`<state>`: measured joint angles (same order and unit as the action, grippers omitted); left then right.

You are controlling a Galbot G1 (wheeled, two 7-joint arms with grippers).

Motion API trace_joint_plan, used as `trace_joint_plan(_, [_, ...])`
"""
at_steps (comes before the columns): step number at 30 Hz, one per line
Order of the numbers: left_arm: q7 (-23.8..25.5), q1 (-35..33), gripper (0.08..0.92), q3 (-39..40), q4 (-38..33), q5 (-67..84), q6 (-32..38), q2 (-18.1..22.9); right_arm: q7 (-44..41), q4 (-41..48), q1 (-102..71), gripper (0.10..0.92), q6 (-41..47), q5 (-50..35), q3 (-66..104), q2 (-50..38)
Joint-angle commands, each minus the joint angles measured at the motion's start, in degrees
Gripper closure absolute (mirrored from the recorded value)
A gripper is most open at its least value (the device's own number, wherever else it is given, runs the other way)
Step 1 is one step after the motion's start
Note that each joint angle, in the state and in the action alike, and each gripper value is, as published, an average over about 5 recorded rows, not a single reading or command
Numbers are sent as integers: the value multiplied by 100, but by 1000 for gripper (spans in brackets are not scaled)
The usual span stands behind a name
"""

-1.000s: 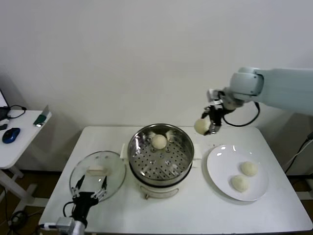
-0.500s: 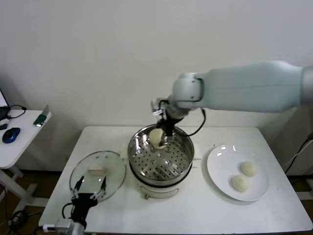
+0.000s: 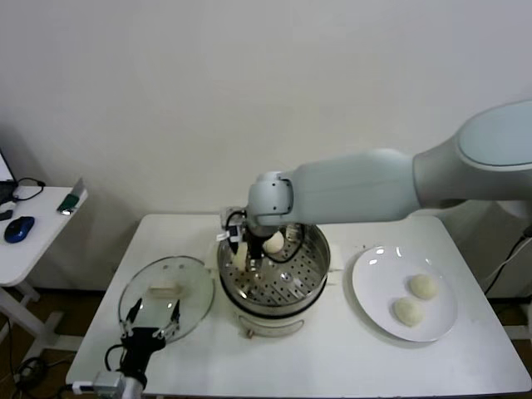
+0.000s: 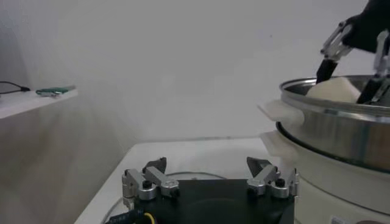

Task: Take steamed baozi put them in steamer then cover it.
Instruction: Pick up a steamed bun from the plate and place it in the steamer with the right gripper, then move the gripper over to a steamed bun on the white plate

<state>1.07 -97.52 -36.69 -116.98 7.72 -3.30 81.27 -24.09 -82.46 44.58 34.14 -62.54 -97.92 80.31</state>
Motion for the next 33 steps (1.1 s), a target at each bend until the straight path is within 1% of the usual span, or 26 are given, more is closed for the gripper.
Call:
trace_joint_plan(1, [3, 0, 177, 4, 12, -1, 4, -13, 325, 246, -394, 304, 170, 59, 6, 224])
trace_joint_plan(9, [6, 7, 177, 10, 21, 3, 1, -34, 297, 244, -399, 303, 173, 157, -20, 209])
trace_joint_plan(11, [6, 8, 177, 6, 13, 3, -2, -34, 249, 181, -334, 292, 152, 174, -19, 159])
trace_joint_plan(17, [8, -11, 177, -6, -26, -2, -11, -27, -231, -377, 319, 209, -105, 178, -163, -360])
trace_joint_plan(20, [9, -14, 177, -6, -44, -13, -17, -24, -610, -759, 804, 204, -372, 253, -340, -989])
trace_joint_plan(26, [10, -8, 177, 23, -76, -32, -27, -14, -1628, -1344, 2094, 202, -1103, 756, -1044, -2764])
trace_joint_plan(30, [12, 7, 177, 49, -78, -47, -27, -18, -2171, -1712, 2897, 203, -1480, 1193, -2072, -3921])
trace_joint_plan(33, [14, 15, 177, 64, -76, -62, -27, -21, -2363, -1842, 3160, 203, -1675, 1690, -2794, -4643])
